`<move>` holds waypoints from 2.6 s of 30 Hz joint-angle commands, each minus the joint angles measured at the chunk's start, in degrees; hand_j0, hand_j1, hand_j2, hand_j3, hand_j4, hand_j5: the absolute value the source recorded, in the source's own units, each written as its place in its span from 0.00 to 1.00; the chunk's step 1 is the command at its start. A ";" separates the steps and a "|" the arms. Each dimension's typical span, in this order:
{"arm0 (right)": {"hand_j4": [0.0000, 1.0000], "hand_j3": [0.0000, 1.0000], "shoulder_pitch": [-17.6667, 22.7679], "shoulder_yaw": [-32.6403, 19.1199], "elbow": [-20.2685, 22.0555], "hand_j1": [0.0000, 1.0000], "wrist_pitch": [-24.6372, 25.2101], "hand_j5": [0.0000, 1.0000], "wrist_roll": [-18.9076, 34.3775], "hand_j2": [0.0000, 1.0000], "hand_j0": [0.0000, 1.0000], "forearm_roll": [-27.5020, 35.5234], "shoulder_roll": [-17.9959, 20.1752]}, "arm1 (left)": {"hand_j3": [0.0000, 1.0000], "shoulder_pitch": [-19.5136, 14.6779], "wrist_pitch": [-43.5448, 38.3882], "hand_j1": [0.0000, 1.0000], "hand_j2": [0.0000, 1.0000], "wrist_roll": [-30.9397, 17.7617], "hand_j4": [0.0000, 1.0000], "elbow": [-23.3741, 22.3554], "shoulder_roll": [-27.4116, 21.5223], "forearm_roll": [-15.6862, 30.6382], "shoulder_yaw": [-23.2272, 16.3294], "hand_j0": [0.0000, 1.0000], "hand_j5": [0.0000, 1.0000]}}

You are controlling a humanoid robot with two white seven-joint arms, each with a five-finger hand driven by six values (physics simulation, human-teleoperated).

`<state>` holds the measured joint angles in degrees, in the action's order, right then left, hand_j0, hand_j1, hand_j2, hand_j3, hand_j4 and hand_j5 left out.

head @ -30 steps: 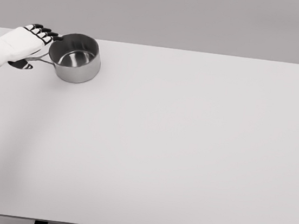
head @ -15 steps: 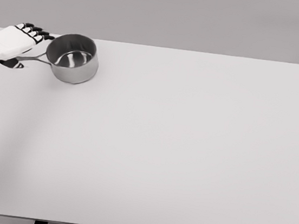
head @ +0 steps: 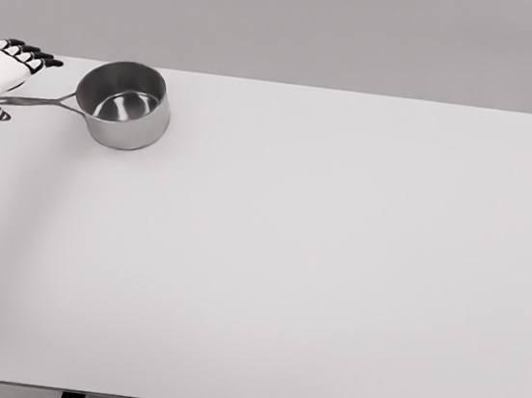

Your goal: Rotate pot handle

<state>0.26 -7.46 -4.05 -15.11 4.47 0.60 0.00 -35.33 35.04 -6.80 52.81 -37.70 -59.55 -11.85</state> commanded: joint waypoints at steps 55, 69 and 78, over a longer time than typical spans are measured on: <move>1.00 1.00 0.00 -0.01 0.01 1.00 0.00 1.00 0.01 1.00 1.00 0.02 0.00 | 1.00 -11.60 -0.04 1.00 1.00 0.12 1.00 -11.68 6.06 -5.58 -0.54 1.00 1.00; 1.00 1.00 0.00 -0.01 0.01 1.00 0.00 1.00 0.01 1.00 1.00 0.02 0.00 | 1.00 -11.95 -0.04 1.00 1.00 0.12 1.00 -11.60 6.50 -5.49 -0.63 1.00 1.00; 1.00 1.00 0.00 -0.01 0.01 1.00 0.00 1.00 0.01 1.00 1.00 0.02 0.00 | 1.00 -7.92 -0.04 1.00 1.00 -0.75 1.00 -0.53 0.71 -0.57 -0.28 1.00 1.00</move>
<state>0.26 -7.46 -4.05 -15.11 4.47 0.60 0.00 -42.02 35.07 -7.45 48.81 -35.08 -62.55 -12.34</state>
